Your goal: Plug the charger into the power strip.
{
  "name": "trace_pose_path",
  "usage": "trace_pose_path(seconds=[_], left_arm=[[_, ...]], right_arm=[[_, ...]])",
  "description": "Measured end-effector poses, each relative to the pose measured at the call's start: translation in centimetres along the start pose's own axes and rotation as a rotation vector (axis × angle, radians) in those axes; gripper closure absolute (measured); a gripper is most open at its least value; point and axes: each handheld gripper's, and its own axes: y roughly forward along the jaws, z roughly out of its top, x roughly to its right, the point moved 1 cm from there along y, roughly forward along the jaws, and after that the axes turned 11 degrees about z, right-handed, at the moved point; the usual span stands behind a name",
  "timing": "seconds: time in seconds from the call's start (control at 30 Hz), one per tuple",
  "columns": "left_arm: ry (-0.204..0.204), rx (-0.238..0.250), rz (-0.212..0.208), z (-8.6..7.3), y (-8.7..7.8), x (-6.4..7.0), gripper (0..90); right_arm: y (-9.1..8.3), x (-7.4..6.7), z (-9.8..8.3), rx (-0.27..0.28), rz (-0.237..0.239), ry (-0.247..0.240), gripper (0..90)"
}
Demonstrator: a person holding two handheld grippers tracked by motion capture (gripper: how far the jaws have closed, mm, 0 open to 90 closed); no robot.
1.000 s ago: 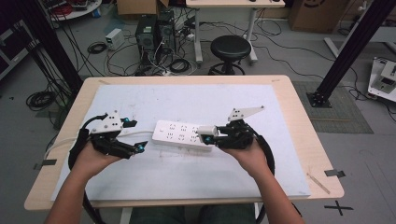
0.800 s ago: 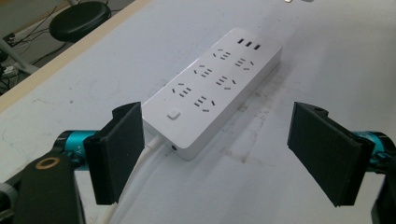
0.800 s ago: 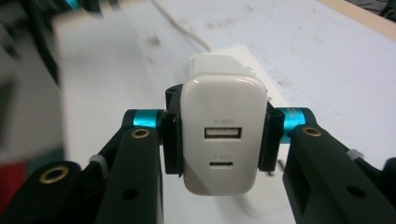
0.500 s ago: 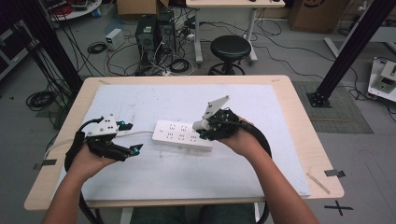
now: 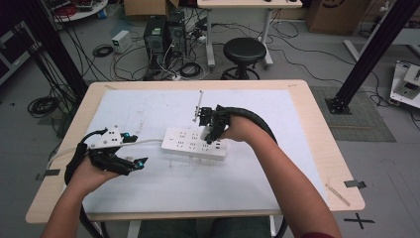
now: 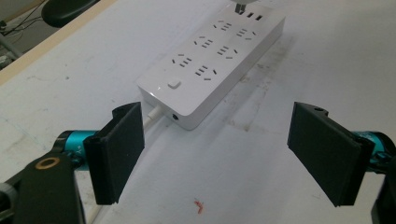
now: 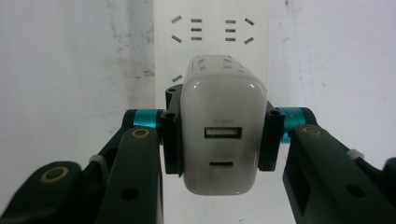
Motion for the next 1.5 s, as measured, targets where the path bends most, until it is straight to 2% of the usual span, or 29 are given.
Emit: trace_pose_path(seconds=[0.23,0.4,0.43,0.57,0.63,0.8,1.03,1.07,1.13,1.2,1.23,1.3,1.33,1.5], left_arm=[[-0.001,0.001,-0.004,-0.5,-0.1,-0.2,18.8],[-0.003,-0.001,-0.005,-0.8,-0.1,-0.4,18.8],[-0.006,0.000,-0.005,-0.9,-0.1,-0.5,18.8],[-0.008,-0.002,-0.007,-1.0,0.0,-0.5,18.8],[-0.013,-0.004,-0.006,-1.1,0.1,-0.5,18.8],[-0.008,-0.004,-0.007,-1.1,0.2,-0.5,18.8],[-0.009,-0.012,-0.007,-1.0,0.7,-0.4,18.8],[-0.011,-0.013,-0.011,-0.9,0.7,-0.3,18.8],[-0.001,-0.014,-0.012,-0.9,0.8,-0.2,18.8],[0.003,-0.014,-0.016,-0.8,0.8,0.0,18.8],[-0.002,-0.012,-0.016,-0.8,0.8,0.1,18.8],[0.003,-0.016,-0.017,-0.8,0.8,0.2,18.8],[0.004,-0.014,-0.016,-0.8,0.8,0.1,18.8],[0.003,-0.028,-0.004,-0.8,1.1,0.0,18.8]], right_arm=[[0.9,1.3,1.2,-0.057,0.019,0.007,62.9],[1.3,1.9,1.3,-0.067,0.024,0.012,63.0],[1.5,2.1,1.2,-0.075,0.027,0.029,62.9],[1.7,2.5,1.0,-0.089,0.034,0.019,62.9],[1.9,2.5,1.1,-0.089,0.041,0.032,62.9],[2.0,2.7,1.2,-0.092,0.051,0.021,63.0],[2.5,2.7,2.1,-0.097,0.047,-0.016,63.1],[2.5,2.8,2.2,-0.099,0.054,0.006,63.1],[2.5,2.8,2.2,-0.106,0.060,0.010,63.3],[2.6,2.9,2.0,-0.117,0.061,0.000,63.3],[3.2,3.0,2.0,-0.130,0.061,0.005,63.4],[3.2,3.0,2.0,-0.127,0.059,-0.002,63.5],[3.2,3.0,2.0,-0.126,0.063,0.017,63.5],[3.2,2.9,1.9,-0.122,0.055,0.002,63.7]])
